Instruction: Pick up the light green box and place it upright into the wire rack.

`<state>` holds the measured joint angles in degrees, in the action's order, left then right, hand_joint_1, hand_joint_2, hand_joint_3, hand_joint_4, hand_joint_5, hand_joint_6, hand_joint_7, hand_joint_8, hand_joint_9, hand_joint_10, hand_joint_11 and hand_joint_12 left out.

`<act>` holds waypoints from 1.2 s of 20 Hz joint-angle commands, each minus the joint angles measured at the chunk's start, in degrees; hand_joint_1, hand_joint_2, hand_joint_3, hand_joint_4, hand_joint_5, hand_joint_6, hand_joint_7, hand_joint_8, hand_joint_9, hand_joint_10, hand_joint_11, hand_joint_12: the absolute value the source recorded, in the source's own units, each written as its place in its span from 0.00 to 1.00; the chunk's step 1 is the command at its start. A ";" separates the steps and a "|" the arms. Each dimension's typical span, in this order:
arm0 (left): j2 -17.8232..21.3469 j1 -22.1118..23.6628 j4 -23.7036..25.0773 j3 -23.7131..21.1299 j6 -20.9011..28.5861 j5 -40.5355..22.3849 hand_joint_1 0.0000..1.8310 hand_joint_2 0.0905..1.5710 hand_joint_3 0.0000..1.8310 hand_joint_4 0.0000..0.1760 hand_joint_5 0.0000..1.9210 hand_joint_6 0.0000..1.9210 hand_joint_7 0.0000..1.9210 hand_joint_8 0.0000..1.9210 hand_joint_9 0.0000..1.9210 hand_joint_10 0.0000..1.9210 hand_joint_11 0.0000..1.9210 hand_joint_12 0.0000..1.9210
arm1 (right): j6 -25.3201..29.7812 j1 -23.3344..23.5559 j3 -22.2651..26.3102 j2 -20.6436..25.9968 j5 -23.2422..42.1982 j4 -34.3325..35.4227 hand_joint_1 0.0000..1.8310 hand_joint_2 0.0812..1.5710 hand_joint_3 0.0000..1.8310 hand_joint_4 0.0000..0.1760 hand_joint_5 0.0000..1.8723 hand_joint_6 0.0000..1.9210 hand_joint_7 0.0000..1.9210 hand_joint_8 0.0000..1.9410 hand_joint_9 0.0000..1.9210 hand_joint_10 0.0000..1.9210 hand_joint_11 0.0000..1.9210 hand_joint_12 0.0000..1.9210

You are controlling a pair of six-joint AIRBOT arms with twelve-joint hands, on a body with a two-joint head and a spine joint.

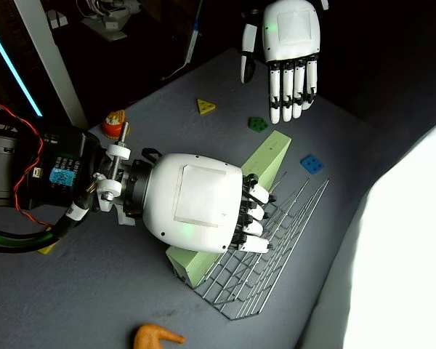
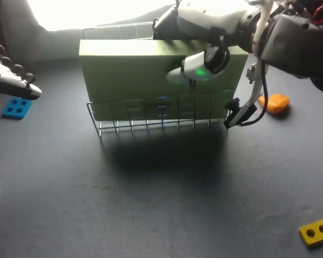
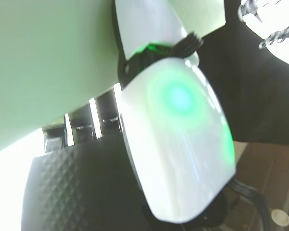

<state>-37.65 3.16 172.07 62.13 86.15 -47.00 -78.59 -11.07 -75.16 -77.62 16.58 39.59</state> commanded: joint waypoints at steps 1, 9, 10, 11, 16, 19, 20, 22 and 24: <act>-0.10 0.69 0.51 0.04 -0.31 4.25 0.20 0.80 0.00 0.03 0.09 0.00 0.12 0.00 0.14 0.00 0.00 0.49 | 0.20 0.33 -0.15 0.12 5.81 -0.80 0.67 0.73 0.00 0.00 0.44 0.58 0.49 0.60 0.40 0.64 0.25 0.86; -0.10 0.88 0.51 -0.01 -0.31 4.25 0.19 0.80 0.00 0.03 0.09 0.00 0.12 0.00 0.15 0.00 0.00 0.50 | 0.20 -0.33 -0.13 -0.18 5.80 -0.82 0.60 0.68 0.00 0.00 0.34 0.11 0.39 0.06 0.33 0.31 0.12 0.74; -0.10 0.88 0.51 -0.02 -0.31 4.25 0.19 0.80 0.00 0.04 0.09 0.00 0.12 0.00 0.15 0.00 0.00 0.50 | 0.20 -0.30 -0.13 -0.17 5.79 -0.82 0.59 0.68 0.00 0.00 0.32 0.06 0.37 0.02 0.33 0.23 0.11 0.71; -0.10 0.88 0.51 -0.02 -0.31 4.25 0.19 0.80 0.00 0.05 0.09 0.00 0.11 0.00 0.14 0.00 0.00 0.48 | 0.20 -0.27 -0.13 -0.15 5.66 -0.82 0.59 0.66 0.00 0.00 0.30 0.02 0.34 0.00 0.31 0.15 0.06 0.69; -0.10 0.87 0.51 -0.04 -0.31 4.25 0.19 0.80 0.00 0.05 0.09 0.00 0.11 0.00 0.14 0.00 0.00 0.47 | 0.20 0.15 0.10 0.04 4.70 -0.82 0.52 0.63 0.00 0.00 0.12 0.00 0.13 0.00 0.16 0.00 0.00 0.50; -0.10 0.87 0.51 -0.04 -0.31 4.25 0.20 0.80 0.00 0.06 0.09 0.00 0.12 0.00 0.14 0.00 0.00 0.47 | 0.21 1.76 1.17 1.12 4.52 -1.05 0.49 0.63 0.00 0.00 0.11 0.00 0.12 0.00 0.14 0.00 0.00 0.44; -0.10 0.87 0.51 -0.04 -0.31 4.25 0.20 0.80 0.00 0.06 0.09 0.00 0.12 0.00 0.14 0.00 0.00 0.48 | 0.22 2.37 1.80 1.61 4.36 -1.96 0.48 0.63 0.00 0.00 0.10 0.00 0.12 0.00 0.14 0.01 0.00 0.47; -0.10 0.88 0.51 -0.06 -0.31 4.25 0.20 0.80 0.00 0.07 0.10 0.00 0.12 0.00 0.15 0.00 0.00 0.49 | 0.22 3.35 3.62 2.84 4.43 -4.19 0.47 0.64 0.00 0.00 0.09 0.00 0.11 0.00 0.14 0.00 0.00 0.46; -0.10 0.88 0.51 -0.09 -0.31 4.25 0.20 0.80 0.00 0.09 0.10 0.00 0.12 0.00 0.14 0.00 0.00 0.48 | 0.22 4.37 5.90 4.58 4.43 -6.43 0.46 0.62 0.00 0.00 0.08 0.00 0.09 0.00 0.12 0.00 0.00 0.45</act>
<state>-37.65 3.33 172.07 62.13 86.15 -47.03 -78.56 -7.49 -68.77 -73.01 15.75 33.74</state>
